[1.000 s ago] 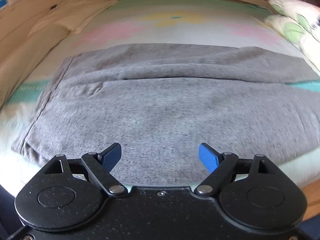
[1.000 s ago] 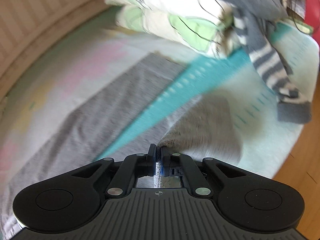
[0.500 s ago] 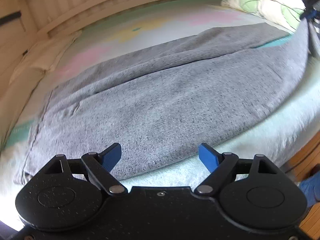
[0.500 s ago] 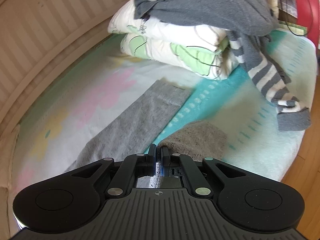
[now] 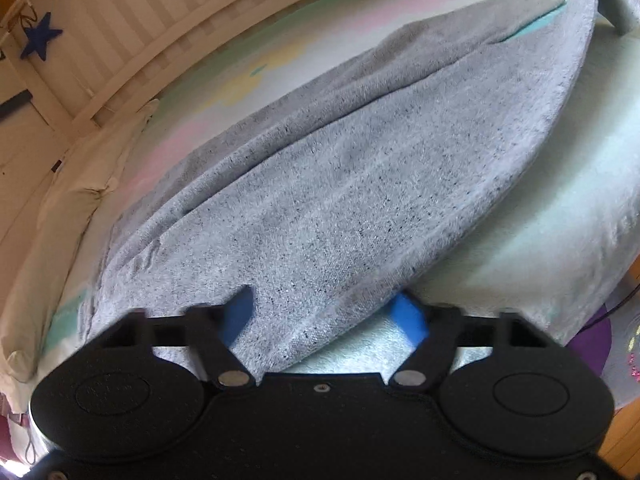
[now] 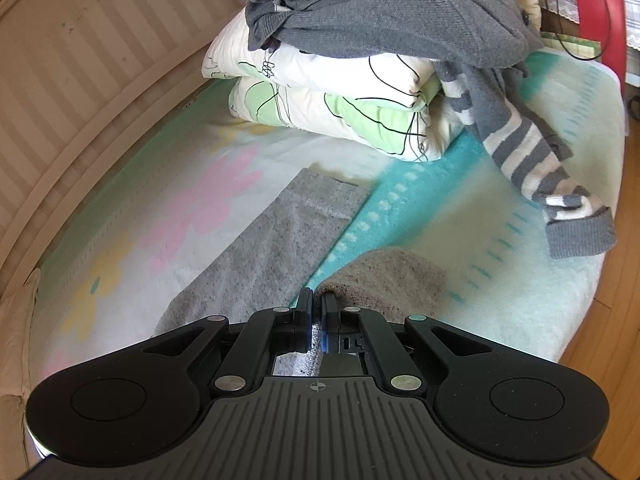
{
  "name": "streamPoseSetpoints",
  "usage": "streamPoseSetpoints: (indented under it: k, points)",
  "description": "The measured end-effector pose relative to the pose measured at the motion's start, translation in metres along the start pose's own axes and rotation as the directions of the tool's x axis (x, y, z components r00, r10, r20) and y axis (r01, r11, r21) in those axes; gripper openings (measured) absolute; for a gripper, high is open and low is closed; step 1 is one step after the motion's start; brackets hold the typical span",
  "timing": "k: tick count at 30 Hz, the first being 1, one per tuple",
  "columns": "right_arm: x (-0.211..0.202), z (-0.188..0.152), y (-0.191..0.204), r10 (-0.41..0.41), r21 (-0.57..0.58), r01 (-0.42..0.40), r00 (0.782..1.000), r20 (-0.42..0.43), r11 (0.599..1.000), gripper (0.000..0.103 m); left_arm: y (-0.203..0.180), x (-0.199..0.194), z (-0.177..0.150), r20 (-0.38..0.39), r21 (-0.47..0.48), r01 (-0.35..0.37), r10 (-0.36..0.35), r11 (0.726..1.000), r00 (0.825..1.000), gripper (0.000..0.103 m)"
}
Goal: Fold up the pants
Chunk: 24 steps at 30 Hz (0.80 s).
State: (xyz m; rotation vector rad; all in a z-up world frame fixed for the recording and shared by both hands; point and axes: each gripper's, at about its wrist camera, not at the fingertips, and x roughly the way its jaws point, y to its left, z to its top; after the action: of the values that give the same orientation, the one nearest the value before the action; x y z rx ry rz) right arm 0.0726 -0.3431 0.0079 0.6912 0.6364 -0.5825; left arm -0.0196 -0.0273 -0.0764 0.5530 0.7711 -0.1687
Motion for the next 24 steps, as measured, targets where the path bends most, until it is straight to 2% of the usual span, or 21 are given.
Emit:
streamPoseSetpoints:
  k: [2, 3, 4, 9, 14, 18, 24]
  points:
    - [-0.002, 0.000, 0.000, -0.006, 0.002, 0.006, 1.000, 0.008, 1.000, 0.004, 0.006, 0.001, 0.003, 0.004, -0.023, 0.088, -0.088, 0.996, 0.996, 0.031]
    - [-0.003, 0.001, 0.000, -0.008, 0.005, 0.008, 1.000, 0.013, 1.000, 0.004, 0.010, 0.001, 0.004, 0.007, -0.042, 0.122, -0.122, 0.992, 0.993, 0.013]
    - [-0.004, 0.002, 0.000, -0.006, 0.008, 0.006, 1.000, 0.018, 1.000, 0.004, 0.013, 0.000, 0.006, 0.011, -0.055, 0.117, -0.117, 0.992, 0.993, 0.009]
    - [-0.012, 0.008, 0.011, 0.003, 0.000, -0.003, 0.999, 0.046, 1.000, 0.004, 0.039, -0.019, 0.024, 0.044, -0.072, 0.148, -0.145, 0.986, 0.988, 0.007]
    - [-0.010, 0.024, 0.035, 0.012, -0.031, -0.010, 0.998, 0.065, 0.999, 0.004, 0.079, -0.028, 0.066, 0.086, -0.077, 0.176, -0.169, 0.981, 0.982, 0.007]
    - [0.005, 0.042, 0.058, 0.011, -0.069, -0.008, 0.998, 0.056, 0.998, 0.004, 0.118, -0.012, 0.101, 0.086, -0.142, 0.209, -0.199, 0.968, 0.976, 0.007]
    - [0.060, 0.059, 0.085, -0.062, -0.079, 0.061, 0.998, -0.005, 0.995, 0.004, 0.148, 0.033, 0.142, 0.067, -0.216, 0.239, -0.230, 0.947, 0.971, 0.007]
